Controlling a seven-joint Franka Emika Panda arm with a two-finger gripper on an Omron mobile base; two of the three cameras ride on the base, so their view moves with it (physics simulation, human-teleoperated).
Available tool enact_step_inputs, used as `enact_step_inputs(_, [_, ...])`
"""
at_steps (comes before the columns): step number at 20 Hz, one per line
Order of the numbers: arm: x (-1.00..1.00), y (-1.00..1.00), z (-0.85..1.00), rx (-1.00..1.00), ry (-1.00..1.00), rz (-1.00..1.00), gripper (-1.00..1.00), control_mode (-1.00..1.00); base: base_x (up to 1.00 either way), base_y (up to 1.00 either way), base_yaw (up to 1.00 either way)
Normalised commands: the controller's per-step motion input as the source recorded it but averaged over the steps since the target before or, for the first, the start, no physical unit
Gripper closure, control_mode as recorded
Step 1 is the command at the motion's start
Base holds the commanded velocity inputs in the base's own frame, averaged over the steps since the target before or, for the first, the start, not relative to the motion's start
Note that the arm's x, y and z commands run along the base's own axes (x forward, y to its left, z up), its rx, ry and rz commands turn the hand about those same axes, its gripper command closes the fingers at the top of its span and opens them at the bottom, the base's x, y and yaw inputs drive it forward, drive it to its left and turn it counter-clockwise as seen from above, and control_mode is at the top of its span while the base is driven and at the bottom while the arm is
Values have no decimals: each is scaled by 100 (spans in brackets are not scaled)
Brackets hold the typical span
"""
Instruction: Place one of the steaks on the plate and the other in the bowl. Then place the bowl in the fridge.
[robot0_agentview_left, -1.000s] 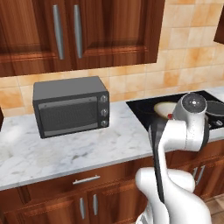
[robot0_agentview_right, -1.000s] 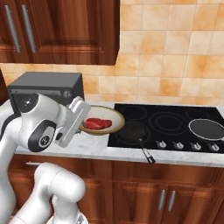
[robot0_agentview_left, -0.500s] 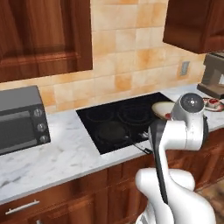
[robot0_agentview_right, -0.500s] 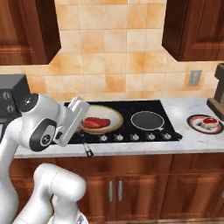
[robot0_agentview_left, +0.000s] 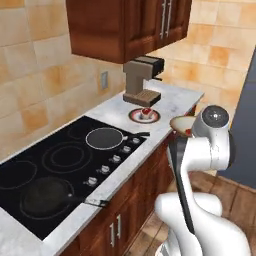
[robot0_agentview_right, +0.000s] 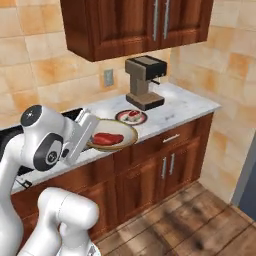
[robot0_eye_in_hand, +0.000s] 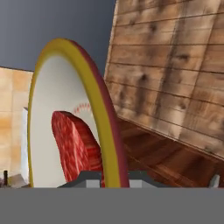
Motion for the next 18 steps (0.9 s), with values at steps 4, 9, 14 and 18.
enact_step_inputs(4, [0,0,0,0,0,0,100,100,0,-45,-83])
enact_step_inputs(9, [0,0,0,0,0,0,100,100,0,-76,-79])
enact_step_inputs(14, [0,0,0,0,0,0,100,100,1,-77,-80])
enact_step_inputs(18, [0,0,0,0,0,0,100,100,0,-61,-86])
